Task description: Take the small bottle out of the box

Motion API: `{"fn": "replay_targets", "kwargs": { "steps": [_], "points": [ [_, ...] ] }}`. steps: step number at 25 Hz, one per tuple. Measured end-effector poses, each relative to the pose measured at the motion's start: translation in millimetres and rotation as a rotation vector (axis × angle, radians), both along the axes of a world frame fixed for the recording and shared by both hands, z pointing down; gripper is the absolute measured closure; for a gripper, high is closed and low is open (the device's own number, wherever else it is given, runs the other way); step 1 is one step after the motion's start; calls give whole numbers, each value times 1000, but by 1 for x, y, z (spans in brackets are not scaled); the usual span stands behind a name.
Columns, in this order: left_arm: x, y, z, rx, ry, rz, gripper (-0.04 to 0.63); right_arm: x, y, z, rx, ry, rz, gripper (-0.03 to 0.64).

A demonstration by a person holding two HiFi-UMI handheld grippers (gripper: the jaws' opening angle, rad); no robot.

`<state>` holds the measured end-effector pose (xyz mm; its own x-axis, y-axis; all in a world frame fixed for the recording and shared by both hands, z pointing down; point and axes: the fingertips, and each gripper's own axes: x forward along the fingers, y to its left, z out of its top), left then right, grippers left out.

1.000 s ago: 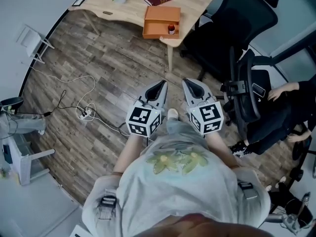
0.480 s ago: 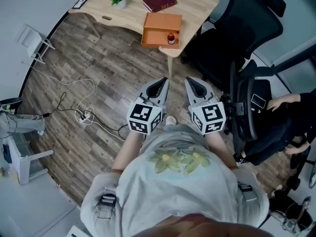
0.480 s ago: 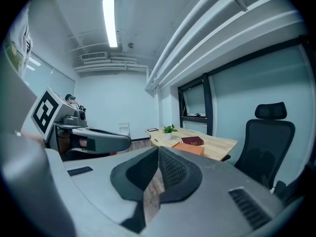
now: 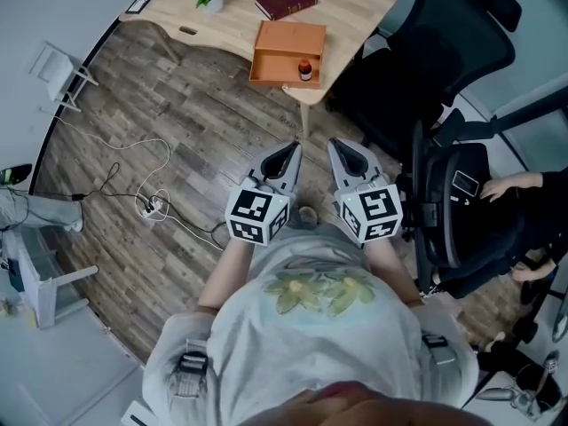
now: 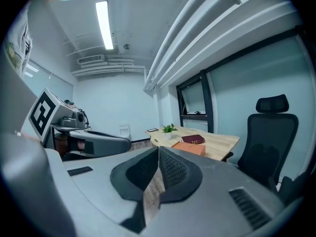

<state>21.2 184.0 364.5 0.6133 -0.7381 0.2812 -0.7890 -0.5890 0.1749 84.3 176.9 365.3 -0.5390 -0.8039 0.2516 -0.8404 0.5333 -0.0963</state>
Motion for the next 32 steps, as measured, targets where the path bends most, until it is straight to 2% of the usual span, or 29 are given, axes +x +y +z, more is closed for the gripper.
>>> {"fn": "replay_targets", "kwargs": {
  "steps": [14,25,32],
  "points": [
    [-3,-53,12,-10,-11,27,588,-6,-52,16,-25,23,8,606],
    [-19,-101,19,-30,-2,-8,588,-12,-104,26,-45,54,5,606],
    [-28,-127,28,-74,12,-20,588,-20,-131,34,-68,69,-8,606]
  ]
}}
